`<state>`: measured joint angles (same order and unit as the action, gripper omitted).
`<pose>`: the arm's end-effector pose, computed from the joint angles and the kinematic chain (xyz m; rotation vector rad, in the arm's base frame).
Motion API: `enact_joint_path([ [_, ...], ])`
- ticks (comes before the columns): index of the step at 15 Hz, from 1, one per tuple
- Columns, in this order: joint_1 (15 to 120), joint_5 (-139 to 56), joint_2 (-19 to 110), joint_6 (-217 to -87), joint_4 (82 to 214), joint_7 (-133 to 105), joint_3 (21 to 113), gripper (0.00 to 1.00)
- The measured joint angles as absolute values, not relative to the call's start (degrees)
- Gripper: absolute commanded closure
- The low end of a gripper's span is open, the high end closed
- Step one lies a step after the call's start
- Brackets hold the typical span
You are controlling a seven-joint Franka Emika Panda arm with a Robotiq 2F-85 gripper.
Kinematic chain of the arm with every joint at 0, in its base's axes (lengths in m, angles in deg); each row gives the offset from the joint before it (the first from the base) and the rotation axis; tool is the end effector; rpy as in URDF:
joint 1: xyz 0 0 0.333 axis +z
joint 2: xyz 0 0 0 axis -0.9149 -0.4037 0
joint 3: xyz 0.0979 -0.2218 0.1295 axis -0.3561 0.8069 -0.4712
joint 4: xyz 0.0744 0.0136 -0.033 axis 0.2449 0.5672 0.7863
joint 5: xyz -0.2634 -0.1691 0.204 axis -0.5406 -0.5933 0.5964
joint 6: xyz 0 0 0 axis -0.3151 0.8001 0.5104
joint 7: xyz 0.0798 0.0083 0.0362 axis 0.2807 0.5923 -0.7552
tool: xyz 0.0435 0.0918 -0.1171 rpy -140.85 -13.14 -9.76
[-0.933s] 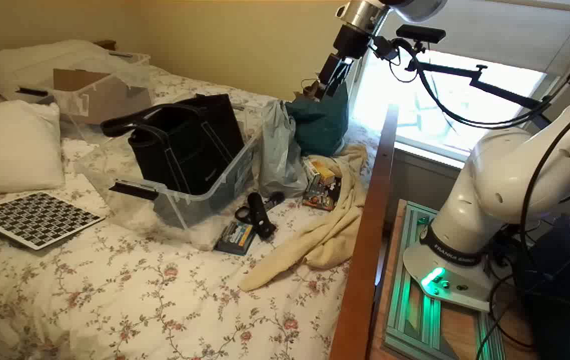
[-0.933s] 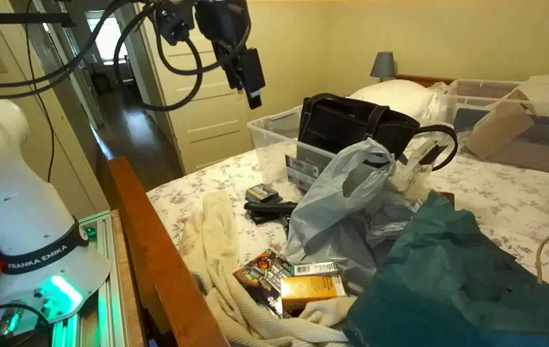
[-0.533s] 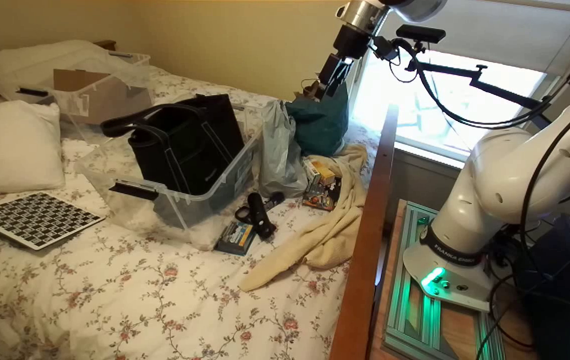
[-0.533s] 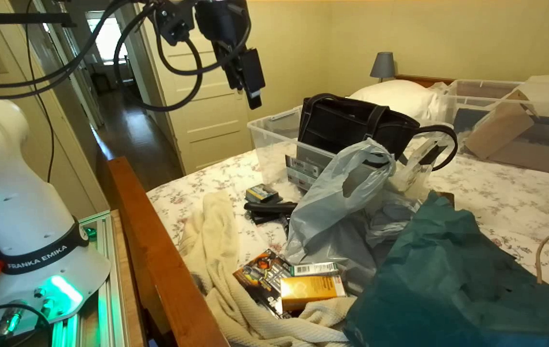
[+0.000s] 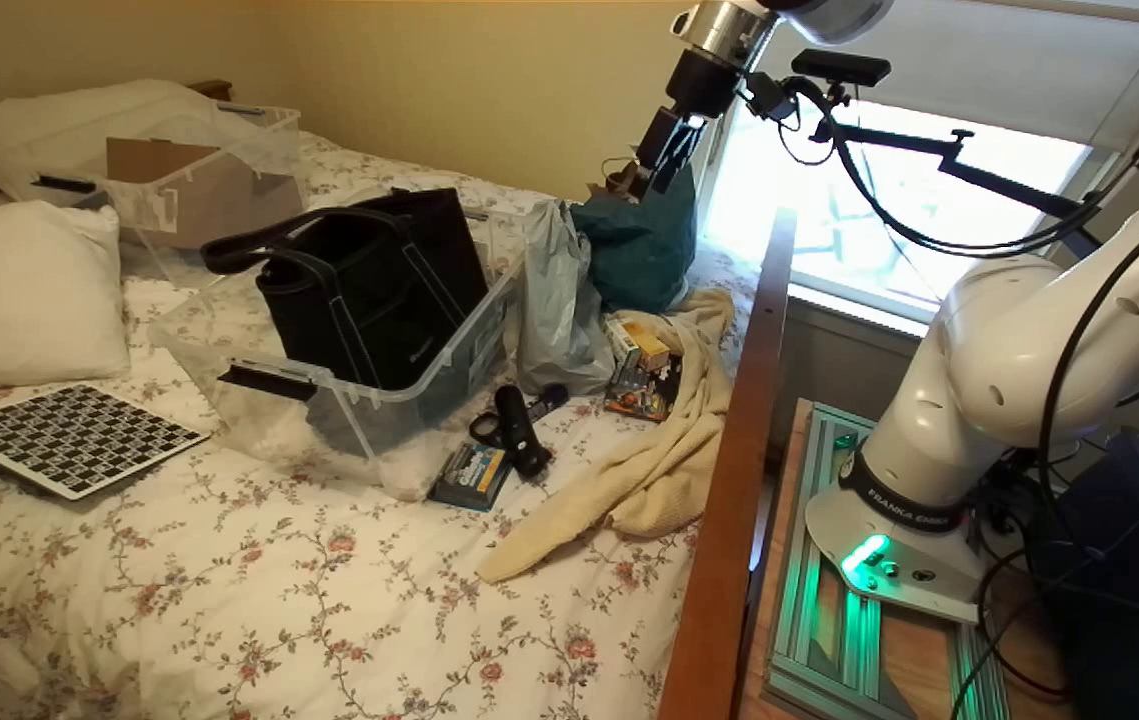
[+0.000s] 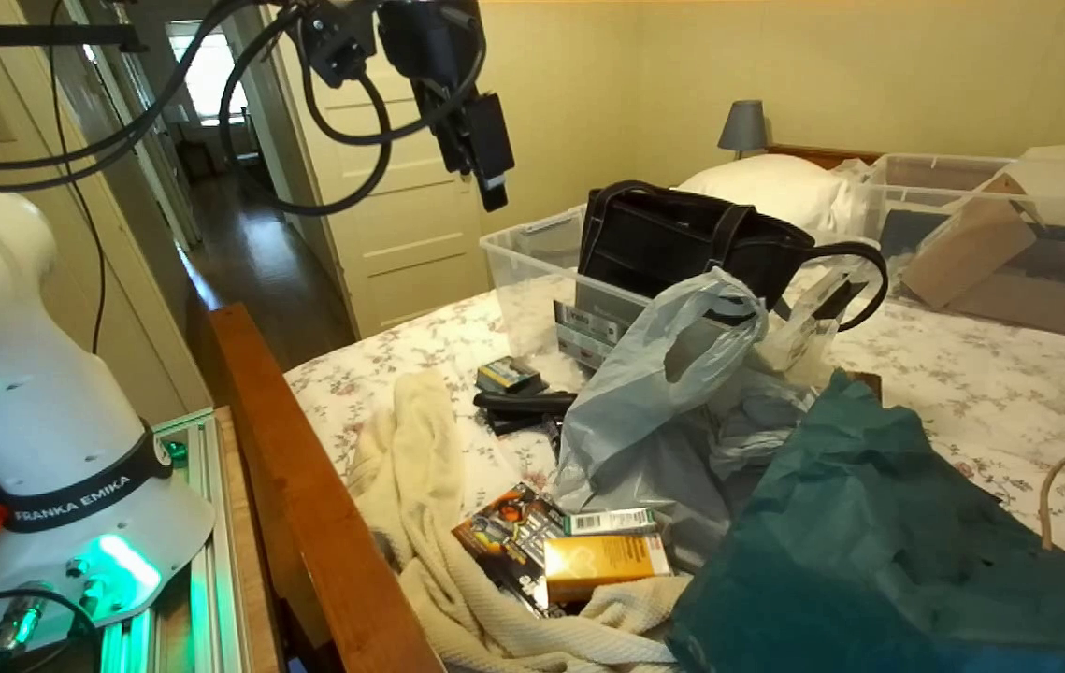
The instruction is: Put the black remote control in the black bag.
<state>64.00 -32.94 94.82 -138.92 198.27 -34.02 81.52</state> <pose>0.3885 -0.1312 0.4187 -2.9110 0.1514 -0.3551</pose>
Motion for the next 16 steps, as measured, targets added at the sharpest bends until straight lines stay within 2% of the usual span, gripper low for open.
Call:
enact_joint_path([
  [16,62.13,-32.01,79.02,-147.9,197.05,-7.44,67.6,0.0],
])
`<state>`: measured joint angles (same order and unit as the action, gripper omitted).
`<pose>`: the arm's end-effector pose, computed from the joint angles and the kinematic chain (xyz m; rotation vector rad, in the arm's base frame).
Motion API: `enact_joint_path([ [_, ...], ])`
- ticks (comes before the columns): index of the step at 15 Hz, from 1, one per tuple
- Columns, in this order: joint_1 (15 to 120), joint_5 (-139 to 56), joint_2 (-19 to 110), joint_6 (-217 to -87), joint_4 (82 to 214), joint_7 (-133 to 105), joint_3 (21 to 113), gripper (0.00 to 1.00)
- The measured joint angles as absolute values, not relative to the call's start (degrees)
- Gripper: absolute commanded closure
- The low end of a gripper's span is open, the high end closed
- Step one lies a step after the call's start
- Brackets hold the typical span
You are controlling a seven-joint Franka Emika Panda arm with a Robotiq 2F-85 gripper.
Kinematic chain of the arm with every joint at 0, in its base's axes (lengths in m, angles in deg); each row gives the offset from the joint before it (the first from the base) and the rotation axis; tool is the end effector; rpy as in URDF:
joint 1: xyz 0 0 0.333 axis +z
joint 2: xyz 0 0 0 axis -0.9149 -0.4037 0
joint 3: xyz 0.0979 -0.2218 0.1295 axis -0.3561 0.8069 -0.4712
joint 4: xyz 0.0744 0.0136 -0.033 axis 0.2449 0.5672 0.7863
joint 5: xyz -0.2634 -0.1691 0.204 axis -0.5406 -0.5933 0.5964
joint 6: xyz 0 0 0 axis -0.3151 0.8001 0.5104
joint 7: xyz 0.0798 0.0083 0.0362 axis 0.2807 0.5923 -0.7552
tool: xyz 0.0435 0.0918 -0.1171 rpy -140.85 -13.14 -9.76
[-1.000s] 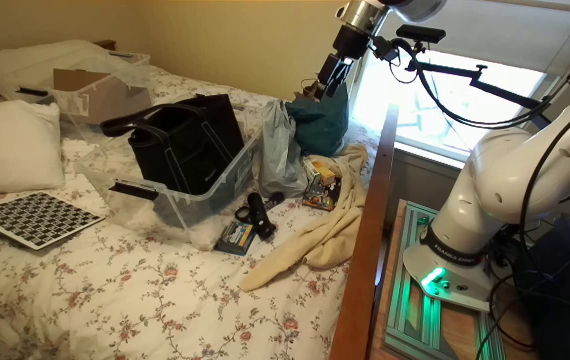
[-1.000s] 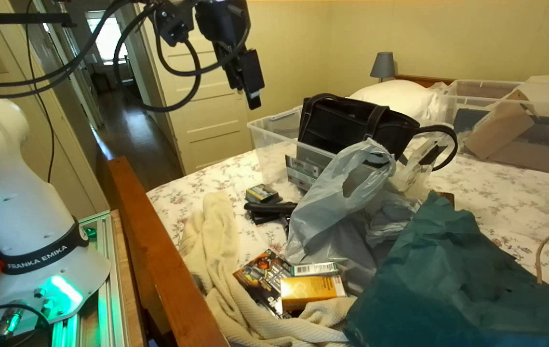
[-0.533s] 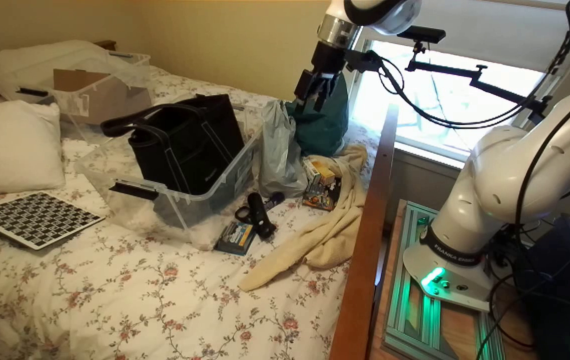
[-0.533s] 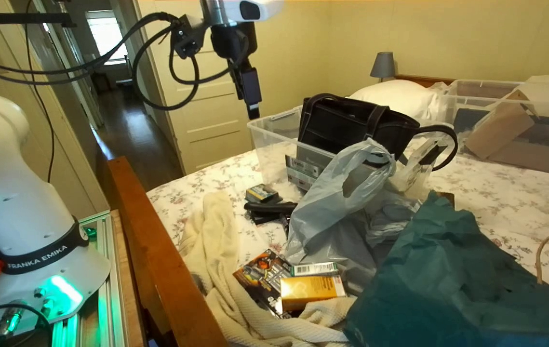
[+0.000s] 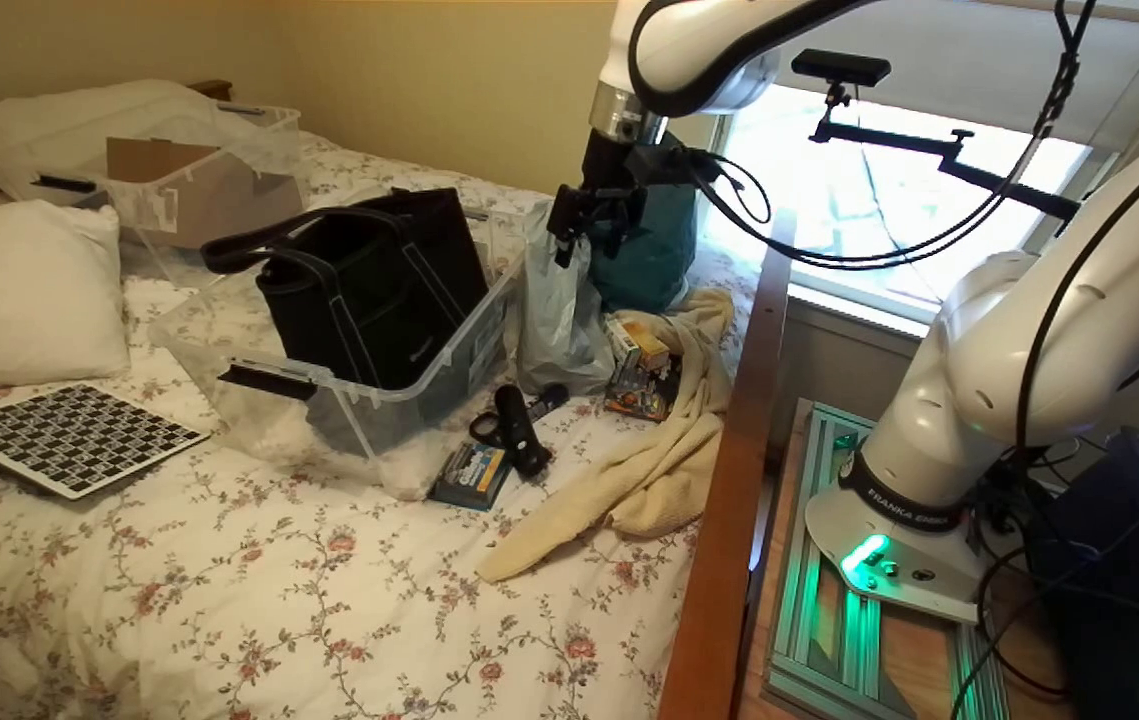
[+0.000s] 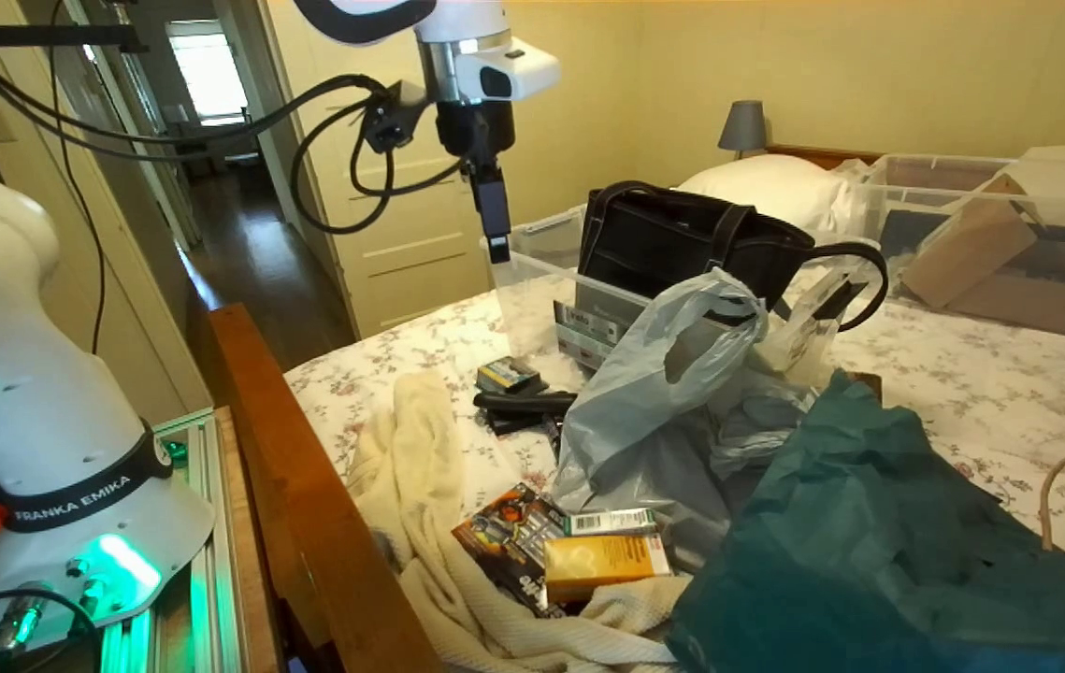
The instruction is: Put the black remote control in the black bag.
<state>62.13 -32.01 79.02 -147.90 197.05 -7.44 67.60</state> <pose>0.4450 -0.0584 0.3367 -2.9517 0.6223 -0.1486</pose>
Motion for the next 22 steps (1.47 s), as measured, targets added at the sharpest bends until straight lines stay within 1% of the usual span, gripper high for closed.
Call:
enact_joint_path([
  [7,61.67,-32.09,75.2,-159.77,198.67,-6.8,67.44,0.0],
  [16,61.88,-31.51,74.76,-160.33,198.66,-7.29,67.55,0.0],
  [22,65.45,-20.2,71.29,-160.95,199.22,-17.48,67.57,0.0],
])
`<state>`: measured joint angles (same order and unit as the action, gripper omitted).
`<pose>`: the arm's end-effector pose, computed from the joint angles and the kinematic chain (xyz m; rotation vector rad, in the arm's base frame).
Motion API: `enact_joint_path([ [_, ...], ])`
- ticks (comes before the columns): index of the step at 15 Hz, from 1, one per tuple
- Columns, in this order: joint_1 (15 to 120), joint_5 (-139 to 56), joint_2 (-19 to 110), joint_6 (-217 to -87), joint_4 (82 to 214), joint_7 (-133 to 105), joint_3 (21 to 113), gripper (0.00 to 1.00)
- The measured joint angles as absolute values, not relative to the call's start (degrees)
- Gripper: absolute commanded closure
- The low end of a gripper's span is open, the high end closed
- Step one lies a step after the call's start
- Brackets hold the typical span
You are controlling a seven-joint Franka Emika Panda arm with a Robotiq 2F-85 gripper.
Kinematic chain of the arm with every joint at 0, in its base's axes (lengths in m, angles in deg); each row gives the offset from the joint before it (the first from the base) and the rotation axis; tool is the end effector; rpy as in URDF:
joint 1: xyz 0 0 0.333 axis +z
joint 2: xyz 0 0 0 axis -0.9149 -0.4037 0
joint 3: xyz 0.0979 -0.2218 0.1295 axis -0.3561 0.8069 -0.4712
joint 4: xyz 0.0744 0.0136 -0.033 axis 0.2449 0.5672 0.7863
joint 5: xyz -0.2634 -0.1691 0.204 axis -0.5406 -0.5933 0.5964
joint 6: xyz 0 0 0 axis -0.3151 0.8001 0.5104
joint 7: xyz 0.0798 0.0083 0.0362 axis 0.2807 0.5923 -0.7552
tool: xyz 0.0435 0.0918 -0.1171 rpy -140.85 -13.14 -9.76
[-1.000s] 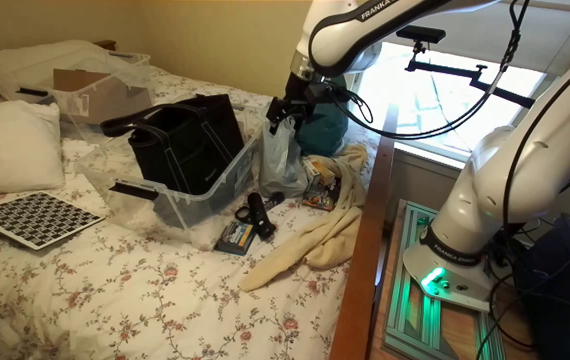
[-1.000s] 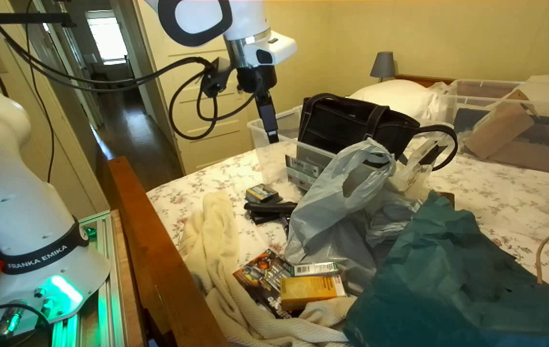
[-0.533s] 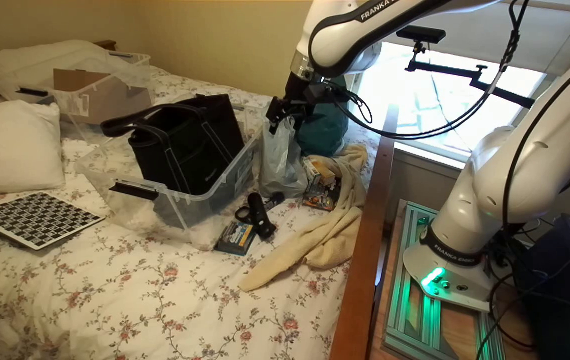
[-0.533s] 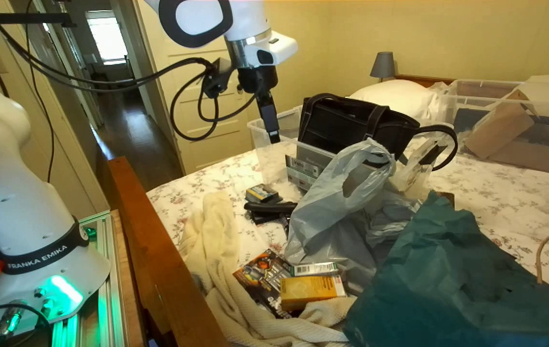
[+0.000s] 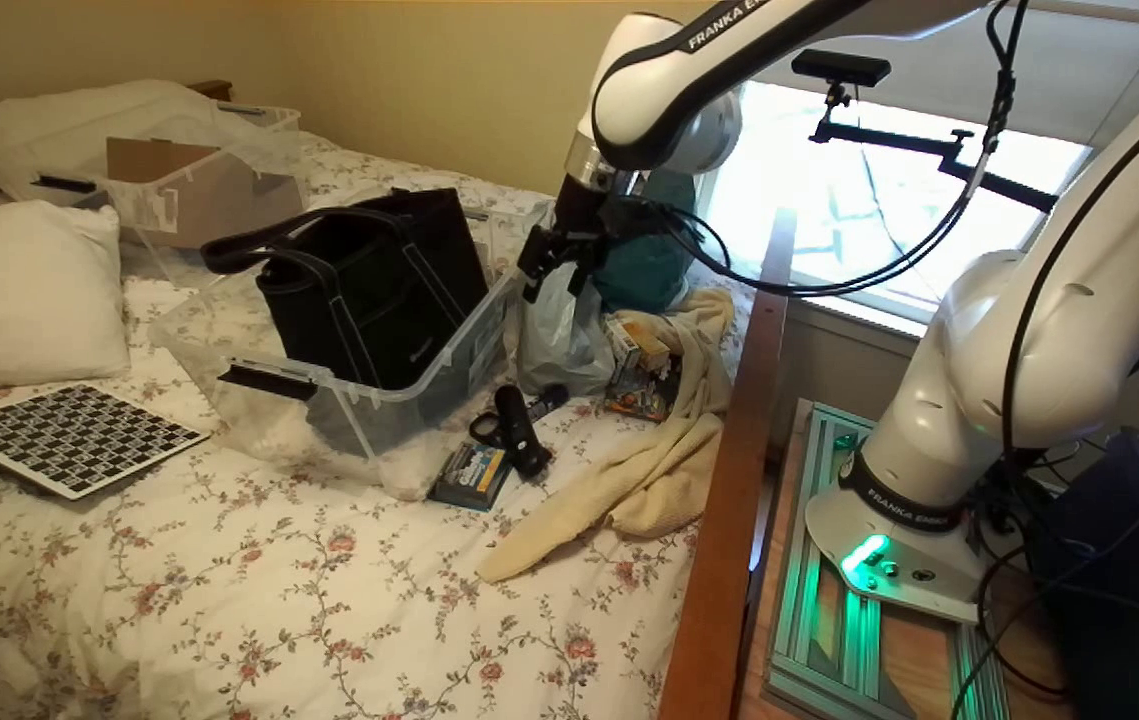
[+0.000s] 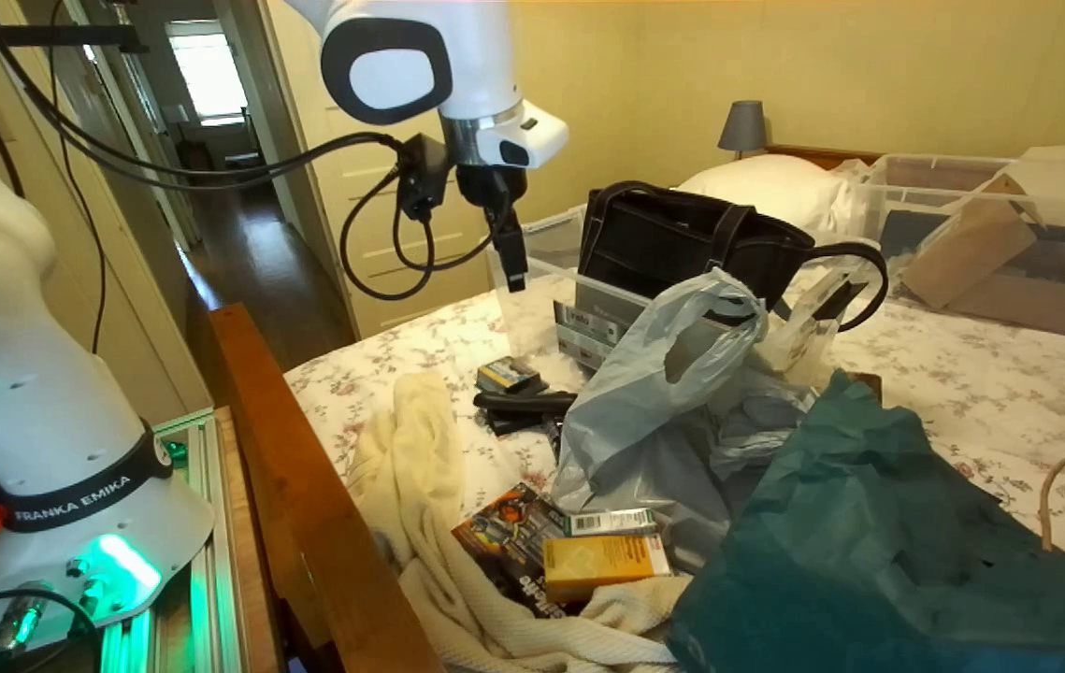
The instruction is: Put the black remote control in the black bag.
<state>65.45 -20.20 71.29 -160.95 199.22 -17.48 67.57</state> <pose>0.4655 -0.0347 0.2832 -2.8640 0.5194 -0.2376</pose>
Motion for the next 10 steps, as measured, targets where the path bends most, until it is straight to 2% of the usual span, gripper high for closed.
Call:
enact_joint_path([
  [10,66.43,-1.83,61.66,-170.11,201.77,-35.08,67.15,0.0],
])
